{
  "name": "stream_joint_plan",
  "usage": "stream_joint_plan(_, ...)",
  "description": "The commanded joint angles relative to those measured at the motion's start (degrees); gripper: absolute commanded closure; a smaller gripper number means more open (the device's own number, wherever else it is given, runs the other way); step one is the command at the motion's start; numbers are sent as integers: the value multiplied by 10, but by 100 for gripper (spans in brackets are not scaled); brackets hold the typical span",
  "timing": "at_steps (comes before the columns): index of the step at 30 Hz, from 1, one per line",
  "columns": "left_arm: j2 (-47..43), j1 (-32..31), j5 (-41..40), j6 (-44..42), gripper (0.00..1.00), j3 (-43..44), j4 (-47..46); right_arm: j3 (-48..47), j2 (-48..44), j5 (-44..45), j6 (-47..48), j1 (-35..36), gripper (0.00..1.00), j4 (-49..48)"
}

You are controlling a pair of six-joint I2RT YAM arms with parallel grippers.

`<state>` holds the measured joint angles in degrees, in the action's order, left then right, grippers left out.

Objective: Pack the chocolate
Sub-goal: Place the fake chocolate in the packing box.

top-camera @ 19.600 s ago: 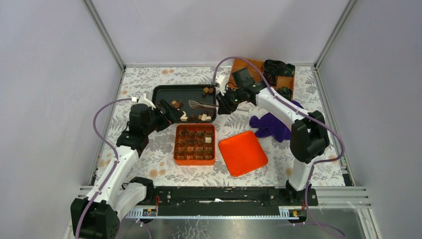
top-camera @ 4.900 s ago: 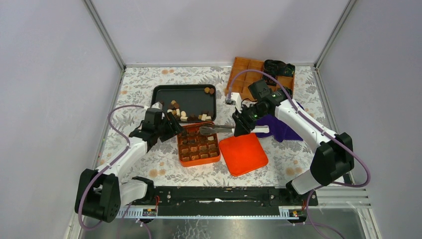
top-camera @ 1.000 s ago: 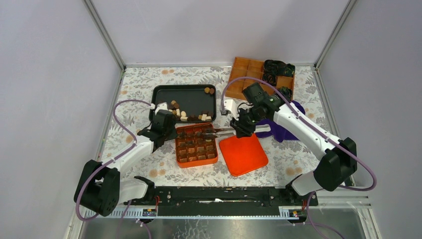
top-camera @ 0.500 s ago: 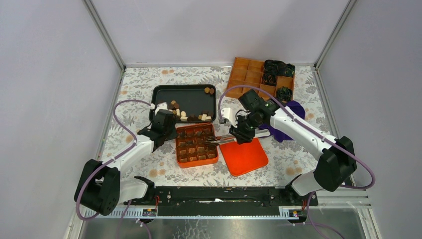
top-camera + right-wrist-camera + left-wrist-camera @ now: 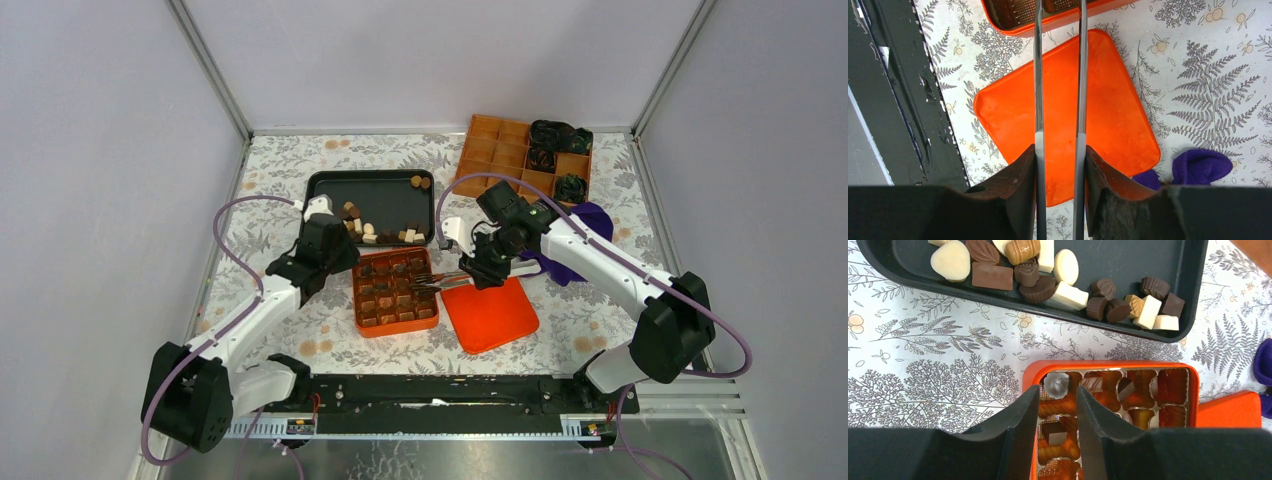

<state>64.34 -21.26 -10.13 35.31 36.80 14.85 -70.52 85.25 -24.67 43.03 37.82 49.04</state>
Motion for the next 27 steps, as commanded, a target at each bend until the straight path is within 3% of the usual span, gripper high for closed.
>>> stream_joint_plan(1, -26, -2, -18, 4, 59, 22, 19, -6, -1, -9, -7, 6, 59, -9)
stream_joint_plan(6, -50, -2, -27, -1, 58, 36, 33, -17, 3, -14, -9, 6, 52, -4)
stream_joint_plan(13, -82, -1, -28, -5, 56, 50, 37, -45, 8, -34, -21, -1, 54, 5)
stream_joint_plan(19, -134, -1, -22, -17, 34, 47, 10, -115, 34, -120, -53, -61, 55, 17)
stream_joint_plan(24, -185, 6, -24, -8, 3, 23, -25, -173, 73, -114, -64, -91, 55, 0)
stream_joint_plan(27, -207, 14, -19, 5, 1, 8, -37, -199, 109, -75, -68, -99, 55, -19)
